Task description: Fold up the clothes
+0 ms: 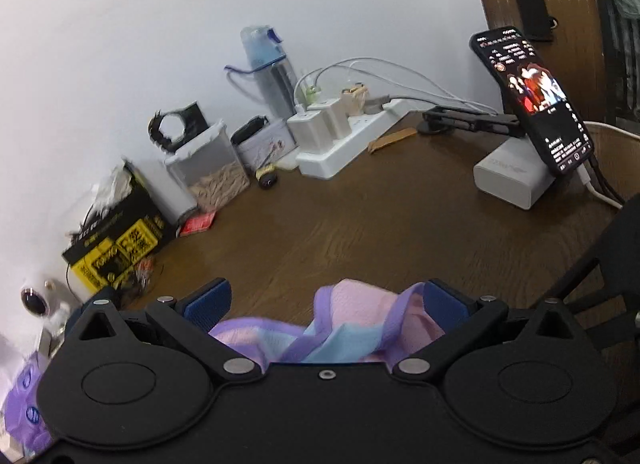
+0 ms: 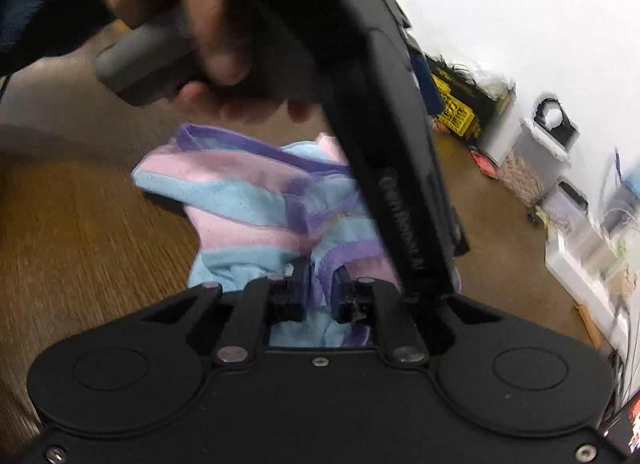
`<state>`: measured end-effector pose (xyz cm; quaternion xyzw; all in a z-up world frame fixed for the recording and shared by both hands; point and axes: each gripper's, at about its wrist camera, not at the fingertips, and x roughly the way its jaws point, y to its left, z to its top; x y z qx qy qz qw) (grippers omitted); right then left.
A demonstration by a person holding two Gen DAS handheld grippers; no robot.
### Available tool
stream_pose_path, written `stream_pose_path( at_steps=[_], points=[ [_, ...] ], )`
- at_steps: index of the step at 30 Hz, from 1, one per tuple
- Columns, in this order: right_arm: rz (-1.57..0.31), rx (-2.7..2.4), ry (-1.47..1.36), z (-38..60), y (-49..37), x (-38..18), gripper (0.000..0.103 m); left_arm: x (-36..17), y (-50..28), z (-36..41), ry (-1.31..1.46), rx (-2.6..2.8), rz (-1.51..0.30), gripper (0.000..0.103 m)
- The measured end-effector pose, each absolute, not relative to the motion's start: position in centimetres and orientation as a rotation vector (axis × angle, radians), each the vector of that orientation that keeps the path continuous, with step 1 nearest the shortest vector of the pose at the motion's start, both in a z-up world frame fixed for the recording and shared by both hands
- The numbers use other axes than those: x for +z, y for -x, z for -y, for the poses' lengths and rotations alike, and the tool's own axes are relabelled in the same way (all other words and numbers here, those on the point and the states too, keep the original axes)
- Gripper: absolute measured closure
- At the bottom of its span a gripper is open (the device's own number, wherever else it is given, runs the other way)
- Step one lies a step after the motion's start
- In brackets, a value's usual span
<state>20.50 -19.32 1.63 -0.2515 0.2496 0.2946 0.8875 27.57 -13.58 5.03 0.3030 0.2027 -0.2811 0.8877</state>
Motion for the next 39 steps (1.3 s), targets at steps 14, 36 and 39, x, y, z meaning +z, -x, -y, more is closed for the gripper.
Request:
stream_pose_path(
  at_steps=[14, 36, 39],
  points=[
    [-0.508, 0.560, 0.420, 21.7, -18.3, 1.9, 0.089, 2.0, -27.5, 17.7, -0.953, -0.796, -0.621, 0.067],
    [-0.505, 0.504, 0.138, 27.2, -22.1, 4.1, 0.017, 5.5, -21.5, 5.6, -0.418, -0.344, -0.431, 0.094],
    [-0.499, 0.543, 0.179, 25.4, -21.8, 4.1, 0.017, 5.5, -21.4, 5.7, -0.411, -0.358, -0.417, 0.094]
  ],
)
